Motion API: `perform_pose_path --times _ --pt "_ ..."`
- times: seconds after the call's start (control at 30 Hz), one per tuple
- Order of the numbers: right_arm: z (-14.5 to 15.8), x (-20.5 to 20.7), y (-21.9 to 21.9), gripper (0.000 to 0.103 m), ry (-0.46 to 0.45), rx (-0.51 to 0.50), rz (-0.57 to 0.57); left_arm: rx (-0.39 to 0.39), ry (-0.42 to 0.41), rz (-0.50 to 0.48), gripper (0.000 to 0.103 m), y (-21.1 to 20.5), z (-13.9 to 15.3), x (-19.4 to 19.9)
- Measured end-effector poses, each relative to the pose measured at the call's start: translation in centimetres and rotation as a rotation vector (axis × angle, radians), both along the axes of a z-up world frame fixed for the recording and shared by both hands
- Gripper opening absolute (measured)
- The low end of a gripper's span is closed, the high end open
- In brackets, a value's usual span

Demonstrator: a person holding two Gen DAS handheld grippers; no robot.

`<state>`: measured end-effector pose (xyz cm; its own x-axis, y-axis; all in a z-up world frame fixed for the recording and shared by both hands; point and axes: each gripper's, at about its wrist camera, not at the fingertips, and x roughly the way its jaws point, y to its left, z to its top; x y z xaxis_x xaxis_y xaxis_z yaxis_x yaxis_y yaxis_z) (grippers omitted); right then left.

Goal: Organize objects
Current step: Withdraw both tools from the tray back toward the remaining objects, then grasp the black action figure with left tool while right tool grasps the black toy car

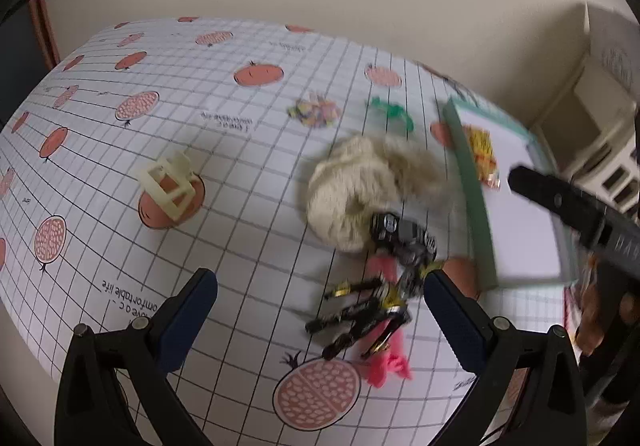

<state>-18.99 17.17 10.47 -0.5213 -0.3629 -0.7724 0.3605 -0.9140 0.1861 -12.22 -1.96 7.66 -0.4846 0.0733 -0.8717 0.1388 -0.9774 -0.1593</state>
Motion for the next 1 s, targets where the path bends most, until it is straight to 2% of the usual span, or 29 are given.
perform_pose_path --times 0.17,0.4,0.73,0.8,1.0 --pt "-1.5 -0.1 -1.1 0.103 -0.034 0.014 0.025 0.007 -0.034 -0.052 0.103 1.4 -1.0 0.2" --pt "-3.0 -0.3 -1.7 0.099 -0.075 0.005 0.049 -0.032 -0.061 -0.112 0.103 3.3 -1.8 -0.3" --pt "-4.3 0.2 -3.8 0.095 -0.097 0.006 0.114 -0.080 -0.079 -0.142 0.103 4.0 -2.7 -0.9" --pt "-4.7 0.2 -4.1 0.091 -0.106 0.007 0.119 -0.080 -0.084 -0.142 0.102 4.1 -2.9 -1.0" --pt "-6.0 0.1 -5.4 0.089 -0.132 0.012 0.143 -0.080 -0.093 -0.149 0.102 4.4 -3.2 -1.2"
